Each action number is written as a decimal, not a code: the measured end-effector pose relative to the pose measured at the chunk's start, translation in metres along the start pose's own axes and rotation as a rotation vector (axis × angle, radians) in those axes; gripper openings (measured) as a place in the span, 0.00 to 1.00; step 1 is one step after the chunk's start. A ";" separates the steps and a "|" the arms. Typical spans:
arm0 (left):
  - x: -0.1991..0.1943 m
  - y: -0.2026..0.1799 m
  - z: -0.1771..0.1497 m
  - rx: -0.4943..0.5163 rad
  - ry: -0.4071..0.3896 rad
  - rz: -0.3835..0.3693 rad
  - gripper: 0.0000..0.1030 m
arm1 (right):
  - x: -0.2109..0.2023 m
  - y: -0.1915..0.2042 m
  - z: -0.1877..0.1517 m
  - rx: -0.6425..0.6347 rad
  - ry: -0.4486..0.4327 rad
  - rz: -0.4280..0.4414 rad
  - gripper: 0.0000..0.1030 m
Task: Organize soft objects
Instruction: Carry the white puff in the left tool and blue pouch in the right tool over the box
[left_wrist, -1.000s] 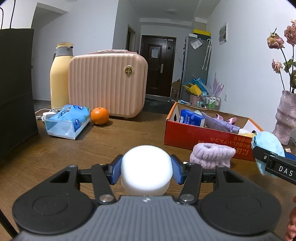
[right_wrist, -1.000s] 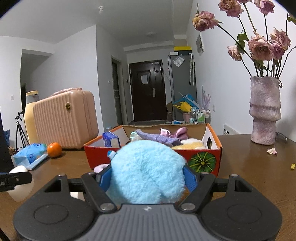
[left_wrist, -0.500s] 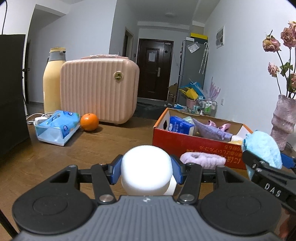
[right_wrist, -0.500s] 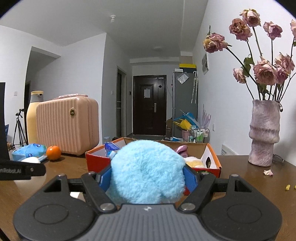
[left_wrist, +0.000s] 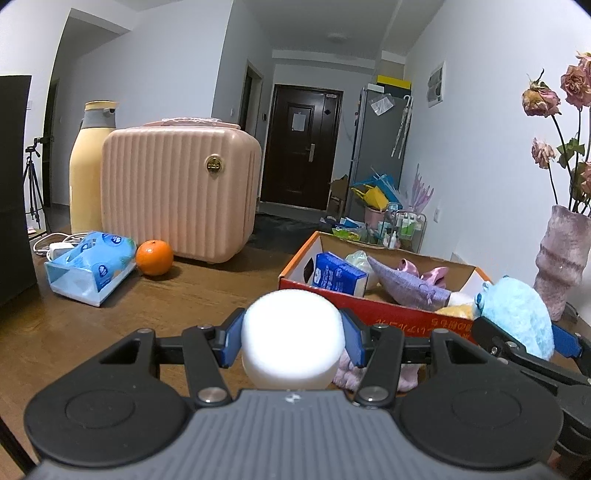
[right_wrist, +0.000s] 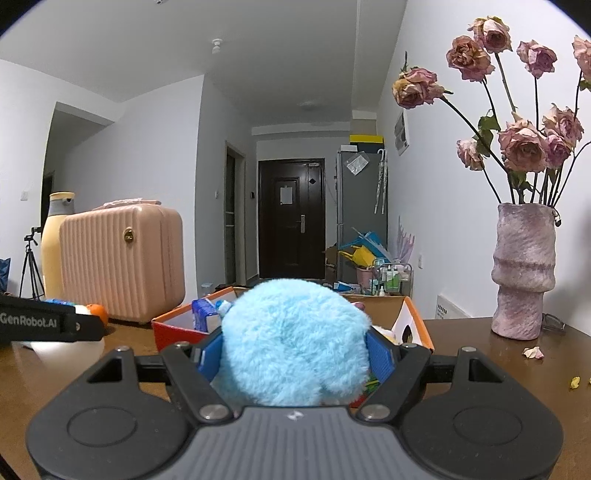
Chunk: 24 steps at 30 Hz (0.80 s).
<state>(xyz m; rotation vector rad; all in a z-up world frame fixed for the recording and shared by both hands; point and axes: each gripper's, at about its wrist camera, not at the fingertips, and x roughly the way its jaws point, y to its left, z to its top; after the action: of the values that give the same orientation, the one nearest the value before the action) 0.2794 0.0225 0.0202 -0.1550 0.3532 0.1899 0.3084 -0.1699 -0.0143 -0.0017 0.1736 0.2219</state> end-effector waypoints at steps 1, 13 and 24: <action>0.002 -0.001 0.001 -0.002 -0.003 0.000 0.54 | 0.002 -0.001 0.001 0.002 -0.001 -0.003 0.74; 0.023 -0.019 0.010 -0.004 -0.021 -0.010 0.54 | 0.019 -0.013 0.005 0.015 -0.023 -0.023 0.74; 0.046 -0.032 0.022 -0.020 -0.039 -0.024 0.54 | 0.041 -0.022 0.009 0.027 -0.037 -0.042 0.74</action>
<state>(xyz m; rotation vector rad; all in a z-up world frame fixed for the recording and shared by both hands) 0.3359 0.0025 0.0279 -0.1746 0.3106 0.1725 0.3544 -0.1824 -0.0129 0.0260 0.1398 0.1776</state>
